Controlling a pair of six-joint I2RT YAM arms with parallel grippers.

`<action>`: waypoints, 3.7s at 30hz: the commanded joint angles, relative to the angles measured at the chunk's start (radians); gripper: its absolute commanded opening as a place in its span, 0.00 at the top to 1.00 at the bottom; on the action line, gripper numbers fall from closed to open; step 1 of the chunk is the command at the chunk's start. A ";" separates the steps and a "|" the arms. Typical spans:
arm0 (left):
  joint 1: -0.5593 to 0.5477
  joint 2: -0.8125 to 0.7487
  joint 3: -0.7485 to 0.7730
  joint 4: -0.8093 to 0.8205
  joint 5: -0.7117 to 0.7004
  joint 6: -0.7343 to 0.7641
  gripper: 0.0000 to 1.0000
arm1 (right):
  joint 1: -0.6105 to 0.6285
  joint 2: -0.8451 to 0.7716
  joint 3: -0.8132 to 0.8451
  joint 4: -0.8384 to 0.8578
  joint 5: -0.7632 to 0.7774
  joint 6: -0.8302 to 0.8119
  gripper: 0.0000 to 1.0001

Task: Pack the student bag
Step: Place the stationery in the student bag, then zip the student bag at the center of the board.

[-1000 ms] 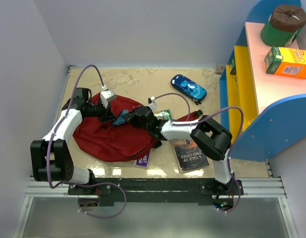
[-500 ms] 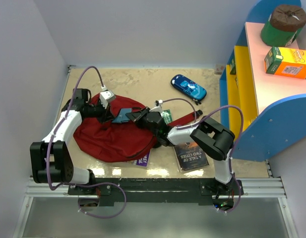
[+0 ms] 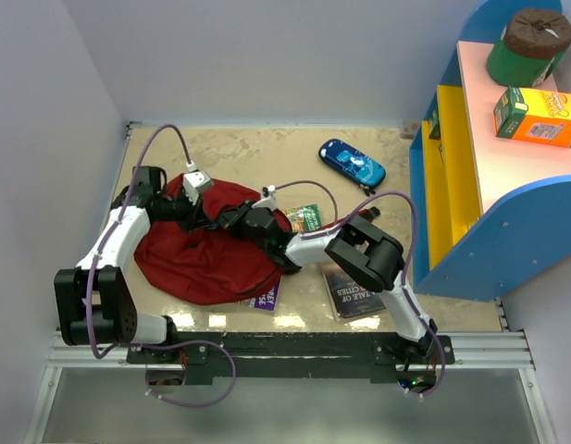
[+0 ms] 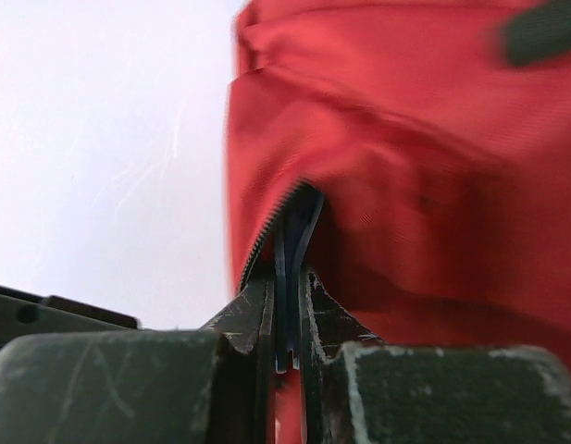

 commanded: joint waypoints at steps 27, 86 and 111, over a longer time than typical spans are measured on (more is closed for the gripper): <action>0.019 -0.001 0.059 -0.062 0.122 0.031 1.00 | 0.045 -0.138 0.060 -0.273 0.032 -0.372 0.81; 0.153 0.093 0.171 -0.720 -0.091 0.886 0.55 | 0.241 -0.346 -0.218 -0.428 0.170 -0.563 0.41; 0.104 0.047 0.046 -0.446 -0.087 0.933 0.44 | 0.276 -0.398 -0.405 -0.393 0.204 -0.499 0.46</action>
